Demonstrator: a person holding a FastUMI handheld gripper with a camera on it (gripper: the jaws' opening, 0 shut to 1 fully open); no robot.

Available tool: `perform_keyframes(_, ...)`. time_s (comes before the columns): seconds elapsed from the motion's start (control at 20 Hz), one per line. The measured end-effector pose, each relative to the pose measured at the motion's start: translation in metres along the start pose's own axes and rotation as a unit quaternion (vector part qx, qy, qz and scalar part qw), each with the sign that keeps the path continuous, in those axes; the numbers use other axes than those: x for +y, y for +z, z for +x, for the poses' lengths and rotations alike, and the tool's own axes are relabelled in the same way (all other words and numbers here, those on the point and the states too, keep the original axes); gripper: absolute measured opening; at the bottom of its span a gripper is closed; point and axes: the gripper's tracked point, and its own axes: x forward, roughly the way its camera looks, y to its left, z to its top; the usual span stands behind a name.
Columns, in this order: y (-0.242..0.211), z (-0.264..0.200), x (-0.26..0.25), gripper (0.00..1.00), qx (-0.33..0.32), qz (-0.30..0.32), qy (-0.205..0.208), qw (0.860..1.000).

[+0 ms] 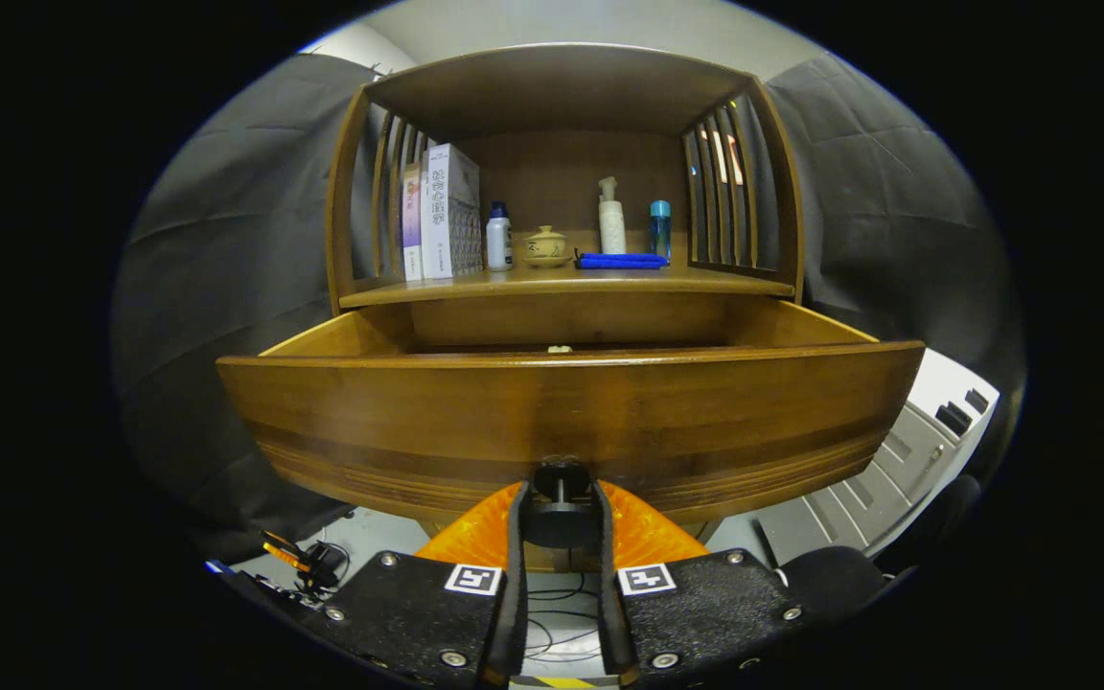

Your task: Pull open the drawer, take out the items inside it, and place them on the countertop above the cabinet.

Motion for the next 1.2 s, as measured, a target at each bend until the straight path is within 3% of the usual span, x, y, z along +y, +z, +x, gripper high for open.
perform_keyframes(0.5, -0.008, -0.015, 0.002, 0.30, -0.010, -0.006, 0.005, 1.000)
perform_keyframes(0.65, -0.009, -0.016, 0.004, 0.40, -0.008, -0.012, 0.015, 1.000)
perform_keyframes(0.75, 0.002, -0.027, 0.002, 0.58, -0.030, -0.022, 0.021, 0.999)
perform_keyframes(0.95, 0.047, -0.048, 0.020, 0.94, -0.071, 0.005, 0.075, 0.995)
perform_keyframes(1.2, 0.124, -0.062, 0.007, 0.94, -0.109, -0.015, 0.046, 0.993)
